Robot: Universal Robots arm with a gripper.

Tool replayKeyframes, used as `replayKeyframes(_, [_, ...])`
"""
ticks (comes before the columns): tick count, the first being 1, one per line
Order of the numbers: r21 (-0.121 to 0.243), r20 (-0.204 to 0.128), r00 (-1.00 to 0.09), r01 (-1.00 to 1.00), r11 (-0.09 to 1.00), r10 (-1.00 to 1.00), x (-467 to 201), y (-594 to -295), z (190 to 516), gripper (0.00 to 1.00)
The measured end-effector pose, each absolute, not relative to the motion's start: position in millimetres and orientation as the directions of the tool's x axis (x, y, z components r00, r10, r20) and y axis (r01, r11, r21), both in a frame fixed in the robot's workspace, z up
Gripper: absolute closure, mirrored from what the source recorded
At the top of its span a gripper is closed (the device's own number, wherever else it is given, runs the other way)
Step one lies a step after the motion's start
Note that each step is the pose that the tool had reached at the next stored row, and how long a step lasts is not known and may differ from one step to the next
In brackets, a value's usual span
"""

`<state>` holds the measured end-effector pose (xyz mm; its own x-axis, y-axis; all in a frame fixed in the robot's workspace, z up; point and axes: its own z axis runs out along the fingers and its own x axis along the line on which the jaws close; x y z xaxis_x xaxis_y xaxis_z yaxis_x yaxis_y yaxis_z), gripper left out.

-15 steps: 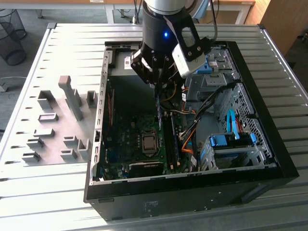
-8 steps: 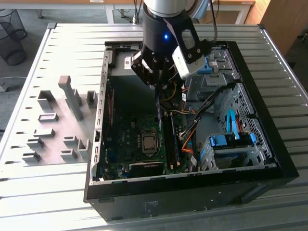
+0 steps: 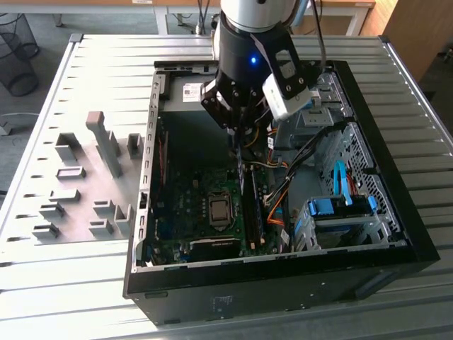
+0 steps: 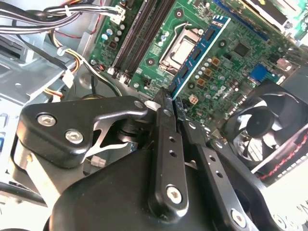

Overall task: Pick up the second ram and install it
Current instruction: 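Insert the second ram into the second slot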

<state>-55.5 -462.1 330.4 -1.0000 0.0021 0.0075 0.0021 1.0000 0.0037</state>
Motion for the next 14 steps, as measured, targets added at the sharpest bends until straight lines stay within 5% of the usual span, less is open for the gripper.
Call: replayKeyframes(14, [0.004, 0.017, -1.000, -0.005, 1.000, -0.005, -33, -462, 307, 0.86])
